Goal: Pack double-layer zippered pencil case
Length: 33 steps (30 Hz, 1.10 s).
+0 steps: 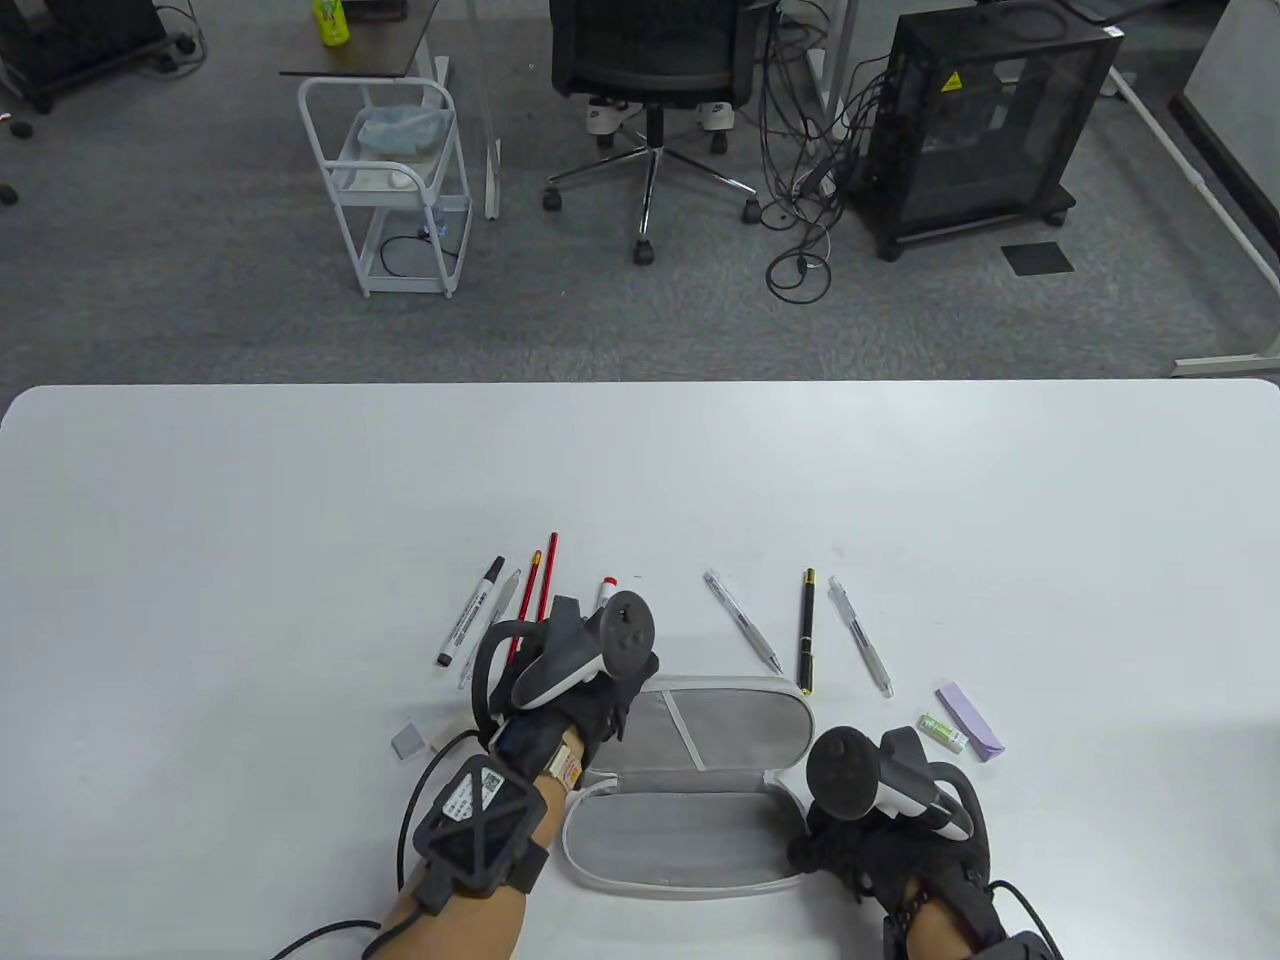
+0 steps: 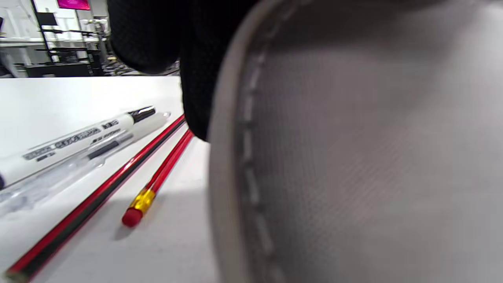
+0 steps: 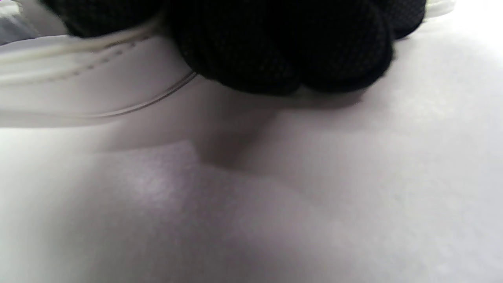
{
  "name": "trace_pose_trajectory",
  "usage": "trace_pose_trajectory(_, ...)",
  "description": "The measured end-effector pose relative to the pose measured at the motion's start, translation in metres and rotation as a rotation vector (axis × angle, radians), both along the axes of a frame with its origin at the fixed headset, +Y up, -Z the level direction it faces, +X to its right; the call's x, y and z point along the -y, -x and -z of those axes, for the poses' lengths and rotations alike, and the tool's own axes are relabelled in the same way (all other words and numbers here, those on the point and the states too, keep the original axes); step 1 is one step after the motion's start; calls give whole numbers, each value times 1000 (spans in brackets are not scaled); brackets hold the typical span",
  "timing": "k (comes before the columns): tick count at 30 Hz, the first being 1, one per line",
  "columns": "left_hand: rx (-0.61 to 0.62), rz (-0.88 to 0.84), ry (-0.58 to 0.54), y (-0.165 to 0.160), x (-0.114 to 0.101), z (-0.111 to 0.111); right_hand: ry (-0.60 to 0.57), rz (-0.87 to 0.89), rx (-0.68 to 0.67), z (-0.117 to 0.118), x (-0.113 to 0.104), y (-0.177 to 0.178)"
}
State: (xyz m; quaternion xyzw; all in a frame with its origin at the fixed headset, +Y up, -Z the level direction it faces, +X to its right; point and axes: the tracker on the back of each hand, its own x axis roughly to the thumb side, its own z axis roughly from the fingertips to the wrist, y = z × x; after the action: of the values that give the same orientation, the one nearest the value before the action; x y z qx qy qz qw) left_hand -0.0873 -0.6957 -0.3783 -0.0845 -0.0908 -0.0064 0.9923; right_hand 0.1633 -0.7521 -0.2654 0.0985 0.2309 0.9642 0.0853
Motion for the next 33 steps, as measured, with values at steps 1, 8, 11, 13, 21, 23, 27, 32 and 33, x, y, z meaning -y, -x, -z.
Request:
trace_pose_trajectory(1, -11, 18, -2, -2, 3, 3, 0, 1, -2, 0, 0, 0)
trace_pose_trajectory(8, 21, 198, -37, -22, 10, 8, 0, -2, -20, 0, 0, 1)
trace_pose_trajectory(11, 43, 161, -54, -19, 4, 3, 4, 4, -19, 0, 1, 0)
trace_pose_trajectory(13, 59, 118, -84, -14, -1, -3, 9, 11, -16, -1, 1, 0)
trace_pose_trajectory(21, 78, -90, -264, 44, -32, -39, -19, 43, -10, -2, -4, -6)
trace_pose_trajectory(23, 18, -141, -303, 66, -36, -42, -49, 40, 0, -1, -7, -7)
trace_pose_trajectory(27, -175, -243, -318, 121, -27, -37, -127, 39, 37, -3, -15, -12)
trace_pose_trajectory(32, -304, -47, -279, 162, 6, -33, -184, 56, 81, -4, -21, -19)
trace_pose_trajectory(33, -322, -16, -245, 167, 12, -30, -185, 59, 88, -4, -21, -20)
